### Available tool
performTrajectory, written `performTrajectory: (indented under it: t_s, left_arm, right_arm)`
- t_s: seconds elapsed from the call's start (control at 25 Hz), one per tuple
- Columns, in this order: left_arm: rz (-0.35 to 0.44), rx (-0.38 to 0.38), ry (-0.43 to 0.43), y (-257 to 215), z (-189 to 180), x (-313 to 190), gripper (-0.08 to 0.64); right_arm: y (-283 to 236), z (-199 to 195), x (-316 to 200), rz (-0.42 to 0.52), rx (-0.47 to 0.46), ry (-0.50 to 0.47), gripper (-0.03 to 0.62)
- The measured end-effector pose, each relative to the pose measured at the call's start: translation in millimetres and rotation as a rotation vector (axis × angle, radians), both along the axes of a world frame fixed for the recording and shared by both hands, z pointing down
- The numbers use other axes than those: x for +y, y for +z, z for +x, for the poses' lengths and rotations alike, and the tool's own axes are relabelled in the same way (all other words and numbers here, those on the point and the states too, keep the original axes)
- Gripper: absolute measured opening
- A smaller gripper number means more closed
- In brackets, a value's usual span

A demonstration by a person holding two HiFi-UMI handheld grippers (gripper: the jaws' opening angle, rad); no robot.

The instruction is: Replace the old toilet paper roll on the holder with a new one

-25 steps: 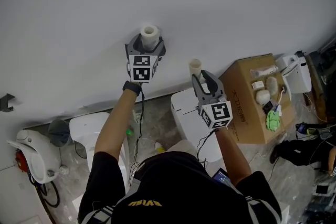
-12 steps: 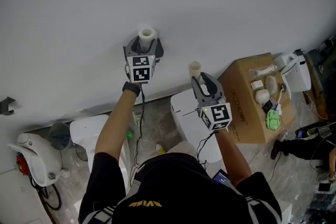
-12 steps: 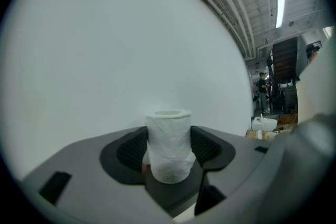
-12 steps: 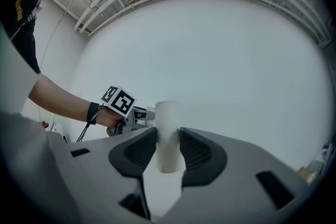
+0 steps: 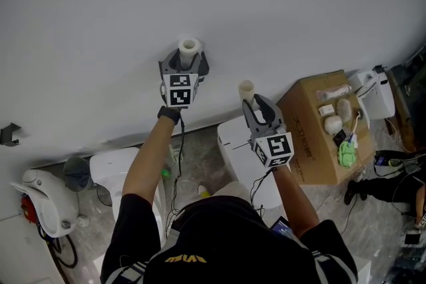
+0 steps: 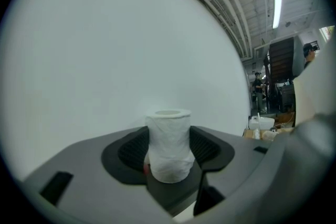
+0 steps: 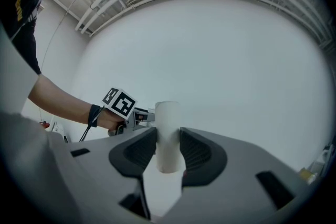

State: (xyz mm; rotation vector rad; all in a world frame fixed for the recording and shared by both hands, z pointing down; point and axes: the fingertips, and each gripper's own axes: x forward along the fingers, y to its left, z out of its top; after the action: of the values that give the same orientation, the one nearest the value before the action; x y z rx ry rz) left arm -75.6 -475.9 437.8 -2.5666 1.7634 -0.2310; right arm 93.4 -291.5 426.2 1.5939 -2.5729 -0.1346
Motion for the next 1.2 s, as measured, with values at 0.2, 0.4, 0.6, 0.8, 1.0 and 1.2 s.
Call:
performTrajectory:
  t_s: [0.2, 0.4, 0.6, 0.8, 1.0, 1.2]
  left_arm:
    - [0.004, 0.004, 0.001, -4.5, -2.0, 3.4, 0.252]
    - [0.024, 0.006, 0.022, -19.5, 2.7, 7.1, 0.252]
    - [0.057, 0.012, 0.061, -40.6, 16.6, 19.9, 0.252]
    - [0.076, -0.032, 0.094, -52.0, 28.2, 34.7, 0.252]
    - [0.099, -0.183, 0.133, -51.7, 43.4, 49.3, 0.252]
    - [0.129, -0.389, 0.165, -44.5, 63.3, 62.9, 0.253]
  right_arm:
    - [1.7, -1.0, 1.6, -0.005, -0.003, 0.002, 0.138]
    - [1.2, -1.9, 0.3, -0.002, -0.007, 0.000, 0.138]
    - [-0.2, -0.6, -0.6, -0.002, -0.014, 0.001, 0.138]
    - [-1.0, -0.1, -1.5, -0.002, -0.026, 0.010, 0.138]
    - [-0.4, 3.7, -3.1, -0.004, -0.022, 0.027, 0.138]
    - [-0.1, 13.6, -2.2, -0.003, -0.008, 0.064, 0.138]
